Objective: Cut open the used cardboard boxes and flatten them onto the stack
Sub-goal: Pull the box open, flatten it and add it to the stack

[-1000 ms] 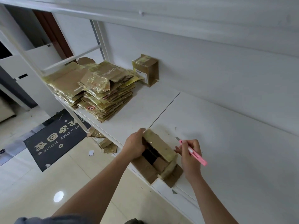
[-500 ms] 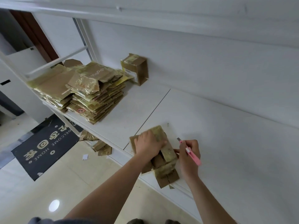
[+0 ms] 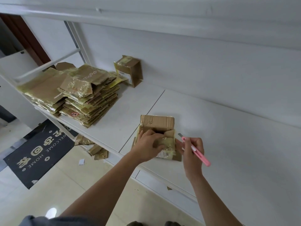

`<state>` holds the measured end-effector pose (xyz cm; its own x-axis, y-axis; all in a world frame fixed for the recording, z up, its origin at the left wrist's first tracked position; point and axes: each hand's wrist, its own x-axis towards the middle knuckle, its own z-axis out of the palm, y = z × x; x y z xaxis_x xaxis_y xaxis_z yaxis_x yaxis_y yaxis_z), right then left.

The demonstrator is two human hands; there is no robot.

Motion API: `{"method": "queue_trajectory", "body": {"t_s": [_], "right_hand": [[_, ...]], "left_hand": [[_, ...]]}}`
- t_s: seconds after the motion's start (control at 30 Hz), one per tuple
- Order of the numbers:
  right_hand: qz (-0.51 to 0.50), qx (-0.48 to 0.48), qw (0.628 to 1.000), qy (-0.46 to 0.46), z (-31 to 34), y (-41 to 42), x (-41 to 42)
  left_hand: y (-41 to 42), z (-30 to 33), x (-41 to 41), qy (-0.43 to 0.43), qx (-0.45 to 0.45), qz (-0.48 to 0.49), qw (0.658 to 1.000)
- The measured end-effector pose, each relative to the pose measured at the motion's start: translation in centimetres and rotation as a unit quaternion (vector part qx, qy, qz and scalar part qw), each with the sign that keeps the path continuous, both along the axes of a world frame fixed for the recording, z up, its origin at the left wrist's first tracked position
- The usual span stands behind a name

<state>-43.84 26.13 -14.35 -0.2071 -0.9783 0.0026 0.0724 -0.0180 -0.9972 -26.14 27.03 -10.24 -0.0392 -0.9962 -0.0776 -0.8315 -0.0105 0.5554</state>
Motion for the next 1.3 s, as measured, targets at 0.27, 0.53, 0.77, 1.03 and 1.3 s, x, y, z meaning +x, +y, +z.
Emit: {"method": "queue_trajectory", "body": {"t_s": [0.27, 0.53, 0.77, 1.03, 1.3], "right_hand": [[0.031, -0.025, 0.999, -0.005, 0.0, 1.0, -0.4], [0.043, -0.088, 0.993, 0.065, 0.7, 0.7, -0.3], [0.125, -0.079, 0.984, 0.102, 0.8, -0.3, -1.4], [0.153, -0.044, 0.980, 0.119, 0.6, 0.1, -2.4], [0.135, -0.062, 0.981, 0.128, 0.5, 1.6, -2.3]], "left_hand": [[-0.4, -0.2, 0.1, 0.051, 0.028, 0.011, 0.998], [-0.4, 0.0, -0.4, 0.063, 0.008, 0.028, 0.998], [-0.6, -0.3, -0.6, 0.042, -0.012, 0.012, 0.999], [-0.5, -1.0, -1.2, 0.038, -0.004, 0.017, 0.999], [0.2, -1.3, -1.5, 0.028, -0.021, 0.009, 0.999]]}}
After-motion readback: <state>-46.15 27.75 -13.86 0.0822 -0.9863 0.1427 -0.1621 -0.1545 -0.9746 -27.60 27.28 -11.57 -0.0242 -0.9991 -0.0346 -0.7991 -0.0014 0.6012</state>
